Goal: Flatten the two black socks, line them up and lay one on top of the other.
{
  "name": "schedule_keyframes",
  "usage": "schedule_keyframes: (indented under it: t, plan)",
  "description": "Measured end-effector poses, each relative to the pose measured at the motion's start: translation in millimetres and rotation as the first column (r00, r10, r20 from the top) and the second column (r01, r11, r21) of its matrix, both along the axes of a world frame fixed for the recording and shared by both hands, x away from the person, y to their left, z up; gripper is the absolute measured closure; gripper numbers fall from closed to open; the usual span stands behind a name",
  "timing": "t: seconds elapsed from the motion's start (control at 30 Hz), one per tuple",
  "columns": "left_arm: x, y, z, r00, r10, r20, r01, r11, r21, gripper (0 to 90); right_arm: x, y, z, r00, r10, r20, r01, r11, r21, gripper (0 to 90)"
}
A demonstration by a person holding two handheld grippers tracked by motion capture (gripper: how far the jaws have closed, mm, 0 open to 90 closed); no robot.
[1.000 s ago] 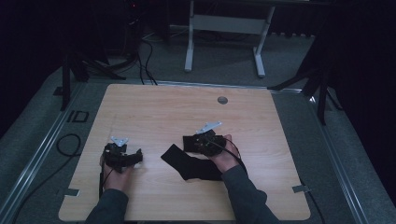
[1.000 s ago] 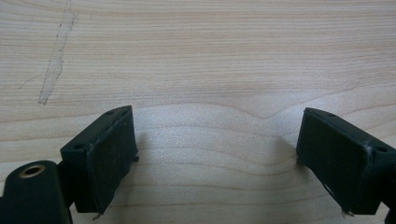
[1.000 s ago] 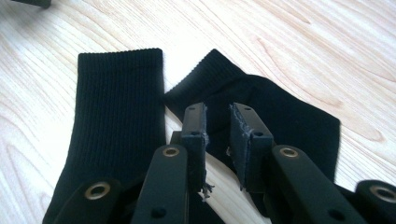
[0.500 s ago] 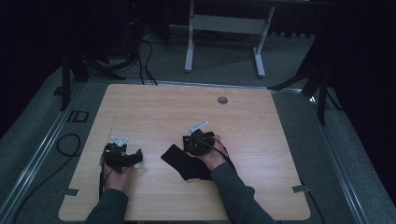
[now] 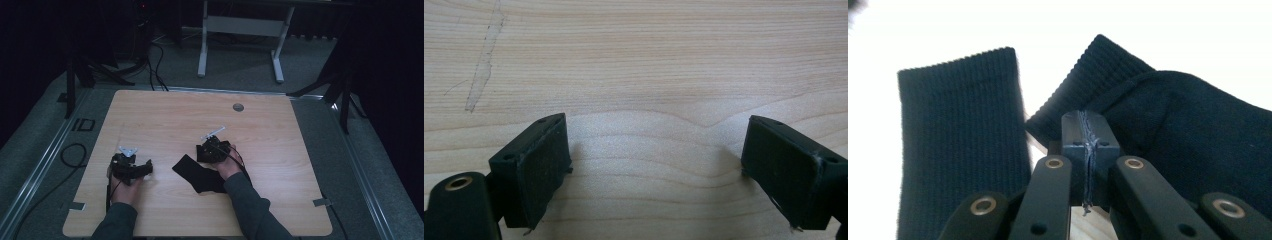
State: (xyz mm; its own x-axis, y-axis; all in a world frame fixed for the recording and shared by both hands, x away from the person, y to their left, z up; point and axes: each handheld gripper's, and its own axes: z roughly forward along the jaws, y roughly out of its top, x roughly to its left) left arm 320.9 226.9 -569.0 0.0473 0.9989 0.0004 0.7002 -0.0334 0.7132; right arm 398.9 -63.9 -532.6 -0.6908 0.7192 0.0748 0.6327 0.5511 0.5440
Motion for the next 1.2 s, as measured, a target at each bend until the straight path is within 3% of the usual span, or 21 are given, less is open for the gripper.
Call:
schedule_keyframes:
  t: [0.1,0.13,0.3,0.5,0.7,0.73,0.9,1.2]
  plan:
    - [0.0,0.0,0.0,1.0,0.0,0.0,0.0,1.0,0.0,12.4,-1.6,-2.5,4.1,0.9999,-0.004,0.012,0.004,1.0,0.011,88.9]
    - [-0.1,-0.1,0.0,1.0,0.001,0.0,-0.001,1.0,0.0,12.4,-3.9,-9.4,13.5,0.9993,-0.017,0.034,0.016,0.999,0.039,88.9]
    - [-0.1,-0.1,0.0,1.0,0.001,0.0,-0.001,1.0,0.0,12.4,-7.3,-27.8,30.5,0.9962,-0.051,0.07,0.045,0.995,0.087,88.9]
    - [-0.1,-0.1,0.0,1.0,0.001,0.0,-0.001,1.0,0.0,12.4,-14.0,-62.0,46.2,0.988,-0.128,0.086,0.113,0.98,0.167,88.8]
    - [-0.1,-0.2,0.0,1.0,0.001,0.0,-0.001,1.0,-0.001,12.4,-16.9,-91.3,51.4,0.9784,-0.182,0.099,0.162,0.97,0.18,88.8]
    - [0.0,-0.3,-0.1,1.0,0.003,0.002,-0.003,1.0,-0.002,12.4,-17.9,-102.9,53.1,0.9738,-0.203,0.103,0.182,0.966,0.184,88.9]
    - [-0.1,-0.1,0.0,1.0,0.001,0.0,-0.001,1.0,0.0,12.4,-21.5,-125.2,52.1,0.9638,-0.244,0.108,0.219,0.954,0.203,88.8]
    - [-0.1,-0.1,0.0,1.0,0.001,0.0,-0.001,1.0,0.0,12.4,-29.9,-152.5,47.4,0.9471,-0.293,0.131,0.268,0.947,0.177,88.8]
